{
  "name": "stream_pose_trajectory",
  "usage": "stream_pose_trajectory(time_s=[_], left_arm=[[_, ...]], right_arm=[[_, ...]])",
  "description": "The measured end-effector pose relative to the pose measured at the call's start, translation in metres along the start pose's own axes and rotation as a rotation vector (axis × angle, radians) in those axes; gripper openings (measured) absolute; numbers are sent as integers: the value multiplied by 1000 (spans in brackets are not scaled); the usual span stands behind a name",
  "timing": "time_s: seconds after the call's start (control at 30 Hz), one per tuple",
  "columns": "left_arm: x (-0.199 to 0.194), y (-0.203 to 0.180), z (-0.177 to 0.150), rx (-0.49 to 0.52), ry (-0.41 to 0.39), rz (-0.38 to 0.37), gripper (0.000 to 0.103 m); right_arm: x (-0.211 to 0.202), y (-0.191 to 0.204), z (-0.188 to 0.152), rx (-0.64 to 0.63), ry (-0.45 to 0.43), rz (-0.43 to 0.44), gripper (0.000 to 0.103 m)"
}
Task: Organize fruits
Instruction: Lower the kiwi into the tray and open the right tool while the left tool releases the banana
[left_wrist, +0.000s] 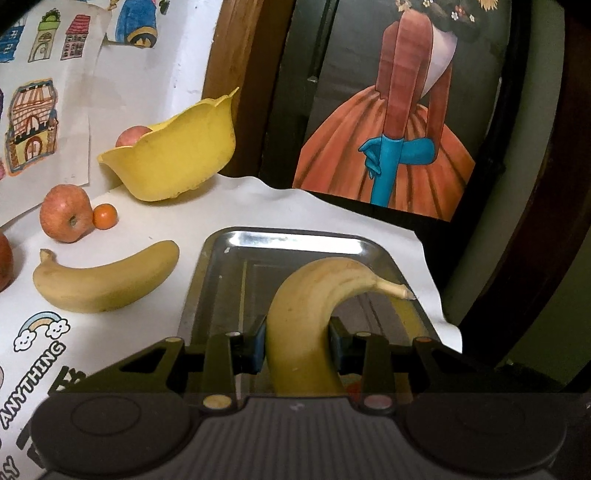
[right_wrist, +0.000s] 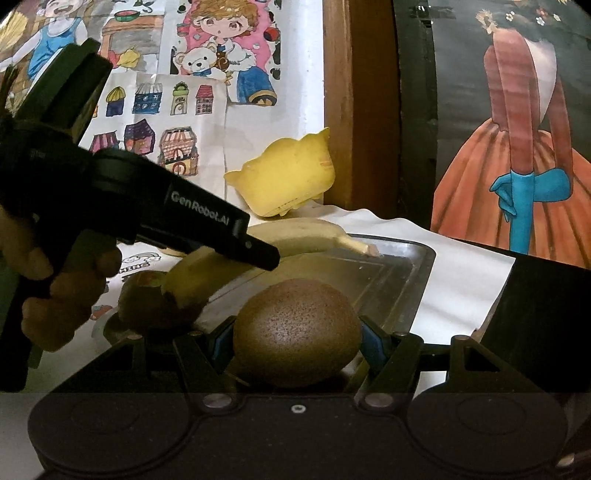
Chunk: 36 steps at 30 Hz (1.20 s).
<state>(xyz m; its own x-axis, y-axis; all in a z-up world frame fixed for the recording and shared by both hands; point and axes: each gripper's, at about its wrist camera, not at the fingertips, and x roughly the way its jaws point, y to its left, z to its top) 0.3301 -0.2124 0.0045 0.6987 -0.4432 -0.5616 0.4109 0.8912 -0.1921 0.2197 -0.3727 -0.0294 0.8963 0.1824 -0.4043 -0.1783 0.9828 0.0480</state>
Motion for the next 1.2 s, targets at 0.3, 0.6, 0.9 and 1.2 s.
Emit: stream_pose_trajectory(time_s=[0.3,0.6,0.9,1.2], left_arm=[[5,-3,-1,12,12,6,37],[11,-5,-5,16,36,23,38],[6,-12,-7,53,21,32,40],[-25,-16,-4,44,-46,29,70]], right_arm=[[2,-1,0,10,-3,1,69],[2,-4,0,19,-15,10,70],[-8,-2,-1,-12,-68,10,74],[-34,5,4,-26,-120,-20,89]])
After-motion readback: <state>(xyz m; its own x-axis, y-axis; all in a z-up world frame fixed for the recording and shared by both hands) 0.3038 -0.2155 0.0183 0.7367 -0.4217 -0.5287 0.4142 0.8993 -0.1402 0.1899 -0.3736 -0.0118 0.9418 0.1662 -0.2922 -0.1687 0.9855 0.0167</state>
